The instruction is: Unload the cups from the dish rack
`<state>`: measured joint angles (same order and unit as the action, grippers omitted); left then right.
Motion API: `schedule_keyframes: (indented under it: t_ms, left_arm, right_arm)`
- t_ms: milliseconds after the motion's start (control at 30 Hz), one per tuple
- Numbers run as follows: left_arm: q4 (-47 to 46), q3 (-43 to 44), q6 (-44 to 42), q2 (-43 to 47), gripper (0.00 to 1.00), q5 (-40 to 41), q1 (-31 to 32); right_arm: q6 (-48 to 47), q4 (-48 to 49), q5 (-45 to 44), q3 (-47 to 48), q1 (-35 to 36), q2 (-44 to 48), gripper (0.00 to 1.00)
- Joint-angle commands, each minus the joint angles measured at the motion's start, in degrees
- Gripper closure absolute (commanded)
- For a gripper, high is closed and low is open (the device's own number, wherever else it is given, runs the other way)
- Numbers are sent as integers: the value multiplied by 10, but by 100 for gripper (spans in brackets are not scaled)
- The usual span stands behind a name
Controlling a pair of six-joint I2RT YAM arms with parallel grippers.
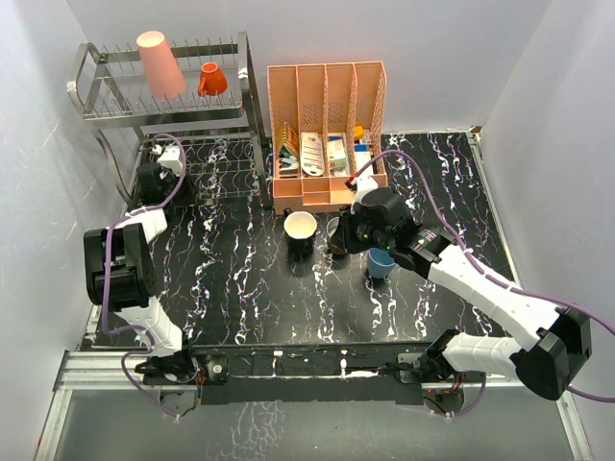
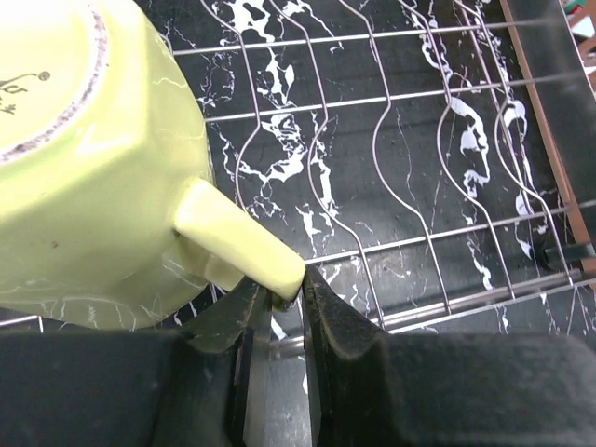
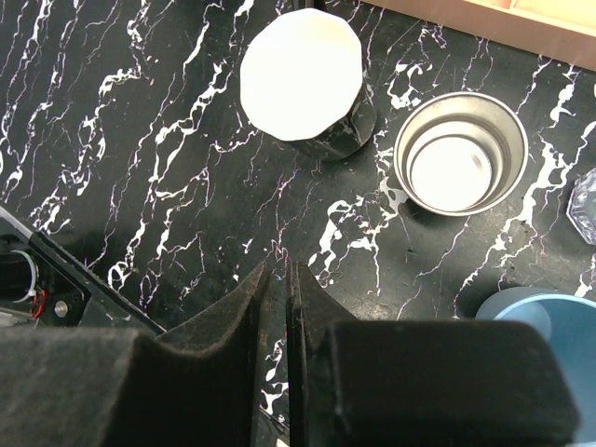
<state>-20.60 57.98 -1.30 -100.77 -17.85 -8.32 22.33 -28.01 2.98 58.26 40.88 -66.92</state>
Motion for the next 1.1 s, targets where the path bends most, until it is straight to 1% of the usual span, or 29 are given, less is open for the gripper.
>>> schedule_keyframes:
  t_ms: [0, 167, 367, 533, 700, 1067]
  left_arm:
    - [-27, -6, -32, 65, 100, -81, -7]
    - [-46, 1, -12, 87, 100, -125, -7]
    - [-55, 7, 34, 111, 100, -146, -6]
    - [-33, 20, 85, 126, 100, -161, -7]
    - [-14, 36, 165, 144, 100, -201, -7]
    - [-13, 34, 358, 200, 100, -258, -10]
  right_arm:
    - [-6, 31, -9, -2, 4, 26, 85]
    - [-7, 28, -15, -3, 5, 35, 86]
    - [-7, 22, -18, -2, 5, 43, 88]
    - [-7, 18, -17, 5, 5, 42, 89]
    - [-5, 19, -15, 12, 6, 40, 90]
    - [11, 28, -10, 22, 8, 38, 92]
